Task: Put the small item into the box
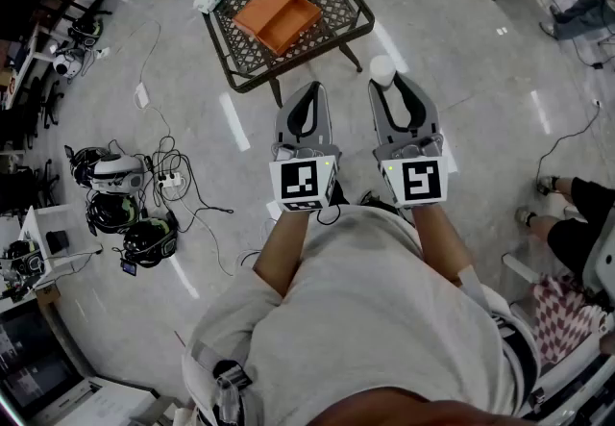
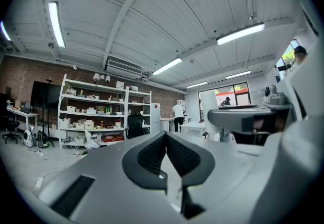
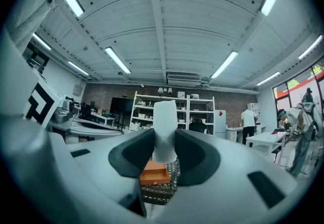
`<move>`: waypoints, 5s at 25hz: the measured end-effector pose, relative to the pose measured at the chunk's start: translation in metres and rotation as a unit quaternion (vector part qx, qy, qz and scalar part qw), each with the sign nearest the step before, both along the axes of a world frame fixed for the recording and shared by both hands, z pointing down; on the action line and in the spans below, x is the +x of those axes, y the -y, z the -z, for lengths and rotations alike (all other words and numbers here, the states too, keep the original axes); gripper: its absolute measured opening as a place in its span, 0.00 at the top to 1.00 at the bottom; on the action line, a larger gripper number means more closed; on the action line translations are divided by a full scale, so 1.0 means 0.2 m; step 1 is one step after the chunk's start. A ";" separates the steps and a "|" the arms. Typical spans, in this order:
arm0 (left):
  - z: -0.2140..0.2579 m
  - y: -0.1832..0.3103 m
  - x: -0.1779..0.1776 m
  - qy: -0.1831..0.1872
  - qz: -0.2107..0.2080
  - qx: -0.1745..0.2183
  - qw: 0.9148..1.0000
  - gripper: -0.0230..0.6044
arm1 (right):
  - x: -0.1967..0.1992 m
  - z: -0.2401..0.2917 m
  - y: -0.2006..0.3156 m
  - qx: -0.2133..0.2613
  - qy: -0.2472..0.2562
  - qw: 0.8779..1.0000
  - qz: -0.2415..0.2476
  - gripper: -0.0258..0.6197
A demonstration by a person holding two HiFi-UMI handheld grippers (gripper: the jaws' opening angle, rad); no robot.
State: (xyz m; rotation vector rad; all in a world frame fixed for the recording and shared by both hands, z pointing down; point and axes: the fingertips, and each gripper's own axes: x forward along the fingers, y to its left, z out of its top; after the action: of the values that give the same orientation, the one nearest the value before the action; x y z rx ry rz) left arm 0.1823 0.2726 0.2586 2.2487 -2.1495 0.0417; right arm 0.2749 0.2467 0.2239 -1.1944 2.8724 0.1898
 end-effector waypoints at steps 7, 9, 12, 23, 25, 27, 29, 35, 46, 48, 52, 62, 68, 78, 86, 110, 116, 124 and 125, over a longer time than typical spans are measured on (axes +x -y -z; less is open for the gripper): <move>-0.07 0.03 -0.02 0.001 -0.001 -0.009 1.000 0.95 | -0.06 -0.03 0.04 0.000 0.005 1.000 0.011 0.77; -0.07 0.03 -0.04 0.002 0.000 -0.011 1.000 0.95 | -0.07 -0.04 0.05 -0.003 0.005 1.000 0.009 0.77; -0.08 0.04 -0.10 0.000 0.003 -0.014 1.000 0.95 | -0.11 -0.06 0.07 -0.007 0.002 1.000 0.010 0.77; -0.19 0.12 -0.49 -0.027 0.013 -0.030 0.999 0.95 | -0.46 -0.16 0.20 -0.020 -0.030 0.999 0.015 0.77; -0.21 0.16 -0.57 -0.035 0.009 -0.032 0.999 0.95 | -0.54 -0.17 0.24 -0.020 -0.037 0.999 0.014 0.77; -0.22 0.20 -0.64 -0.042 0.002 -0.035 0.998 0.95 | -0.62 -0.18 0.27 -0.021 -0.044 0.999 0.012 0.77; -0.24 0.23 -0.71 -0.045 -0.009 -0.037 0.998 0.95 | -0.70 -0.20 0.30 -0.020 -0.051 0.998 0.008 0.77; -0.25 0.31 -0.93 -0.039 -0.040 -0.041 0.998 0.95 | -0.93 -0.22 0.36 -0.029 -0.057 0.998 -0.007 0.77; -0.34 0.40 -1.09 -0.060 -0.072 -0.064 0.994 0.95 | -1.08 -0.26 0.49 -0.039 -0.077 0.996 -0.027 0.77; -0.35 0.44 -1.10 -0.067 -0.076 -0.067 0.993 0.95 | -1.10 -0.28 0.53 -0.042 -0.080 0.996 -0.026 0.77; -0.36 0.54 -1.12 -0.067 -0.078 -0.066 0.993 0.95 | -1.14 -0.30 0.62 -0.043 -0.077 0.996 -0.017 0.77; -0.31 0.97 -1.16 -0.044 -0.058 -0.061 0.995 0.95 | -1.21 -0.21 1.08 -0.004 -0.066 0.998 0.012 0.77; -0.32 1.31 -1.08 -0.040 -0.077 -0.080 0.993 0.95 | -1.17 -0.22 1.36 -0.008 -0.054 0.998 0.015 0.77; -0.39 1.66 -0.89 -0.031 -0.077 -0.112 0.990 0.95 | -1.02 -0.34 1.69 -0.032 -0.063 0.997 0.031 0.77; -0.50 1.68 -0.99 -0.049 -0.054 -0.140 0.987 0.95 | -1.14 -0.54 1.74 -0.050 -0.114 0.990 0.069 0.77; -1.15 1.85 -1.38 -0.091 -0.081 -0.252 0.960 0.95 | -1.52 -1.27 1.88 -0.167 -0.190 0.964 0.085 0.77; -1.23 1.84 -1.43 -0.092 -0.085 -0.267 0.956 0.95 | -1.59 -1.39 1.86 -0.188 -0.191 0.959 0.091 0.77; -1.37 1.81 -1.48 -0.091 -0.083 -0.301 0.946 0.95 | -1.58 -1.56 1.87 -0.251 -0.178 0.949 0.071 0.77; -1.39 1.81 -1.48 -0.091 -0.085 -0.304 0.944 0.95 | -1.58 -1.59 1.87 -0.258 -0.182 0.946 0.069 0.77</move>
State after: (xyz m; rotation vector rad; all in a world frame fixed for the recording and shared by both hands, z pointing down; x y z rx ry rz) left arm -0.1133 -0.0889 0.5365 1.9631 -1.5570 0.4225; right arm -0.0408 -0.1281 0.5428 -1.0957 3.4547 -0.4198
